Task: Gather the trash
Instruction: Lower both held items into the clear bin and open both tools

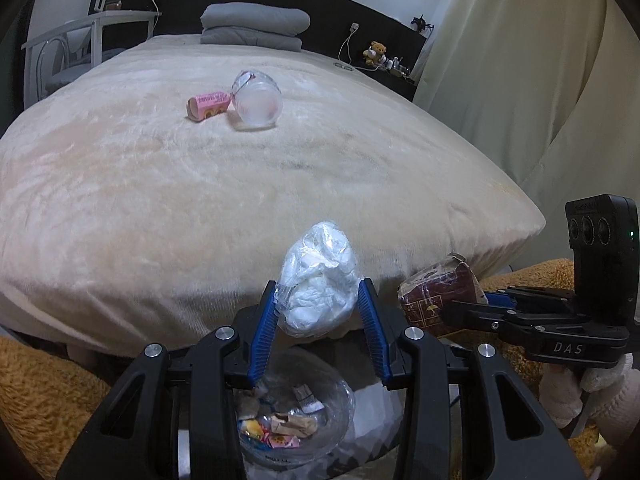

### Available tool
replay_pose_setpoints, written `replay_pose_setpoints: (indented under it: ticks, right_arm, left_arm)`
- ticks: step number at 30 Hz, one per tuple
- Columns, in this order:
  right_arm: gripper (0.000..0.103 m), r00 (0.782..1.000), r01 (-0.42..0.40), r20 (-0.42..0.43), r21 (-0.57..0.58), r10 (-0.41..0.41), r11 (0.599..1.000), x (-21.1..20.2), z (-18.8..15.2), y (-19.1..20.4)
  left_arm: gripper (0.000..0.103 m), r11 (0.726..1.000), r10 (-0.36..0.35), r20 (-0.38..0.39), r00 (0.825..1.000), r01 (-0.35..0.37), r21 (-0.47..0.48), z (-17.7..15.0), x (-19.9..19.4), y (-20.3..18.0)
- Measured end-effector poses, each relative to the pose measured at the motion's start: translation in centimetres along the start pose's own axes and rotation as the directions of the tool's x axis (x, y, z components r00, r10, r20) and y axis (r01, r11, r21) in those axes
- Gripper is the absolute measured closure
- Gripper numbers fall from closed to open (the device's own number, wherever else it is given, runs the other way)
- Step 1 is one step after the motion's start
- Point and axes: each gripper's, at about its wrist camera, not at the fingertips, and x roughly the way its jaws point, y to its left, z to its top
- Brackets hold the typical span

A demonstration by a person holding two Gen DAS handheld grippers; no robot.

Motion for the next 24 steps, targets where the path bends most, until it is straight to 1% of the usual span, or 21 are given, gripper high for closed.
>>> replay_pose_setpoints:
  ticks: [7,11,16,21,24]
  right_arm:
    - [0.077,0.993,0.035,-0.114,0.000,-0.035,0.999,2.6,-1.1,-0.4]
    - [0.077,0.981,0.053,-0.186,-0.002,-0.052,0.999,4.4,-1.6,-0.6]
    - [0.077,0.956,0.070,-0.286,0.017,-0.062,0.997,6.8,-2.2,-1.2]
    - [0.077,0.929,0.087,-0.363,0.040,-0.067,0.995,8.6,-2.7,-1.9]
    - [0.077,0.912,0.100,-0.405,0.051,-0.071,0.994,9.8,-2.9,-2.2]
  left_arm:
    - [0.064,1.000,0.005,-0.115,0.993,-0.007,-0.015,-2.0,1.5,0.1]
    - [0.064,0.999,0.024,-0.198,0.980,-0.028,-0.020,-2.8,3.0,0.4]
    - [0.064,0.999,0.026,-0.304,0.952,-0.036,-0.028,-3.9,5.0,0.5]
    - [0.064,0.997,0.025,-0.403,0.915,-0.052,-0.057,-5.1,7.0,1.2]
    - [0.064,0.995,0.017,-0.436,0.900,-0.059,-0.083,-5.4,7.8,1.8]
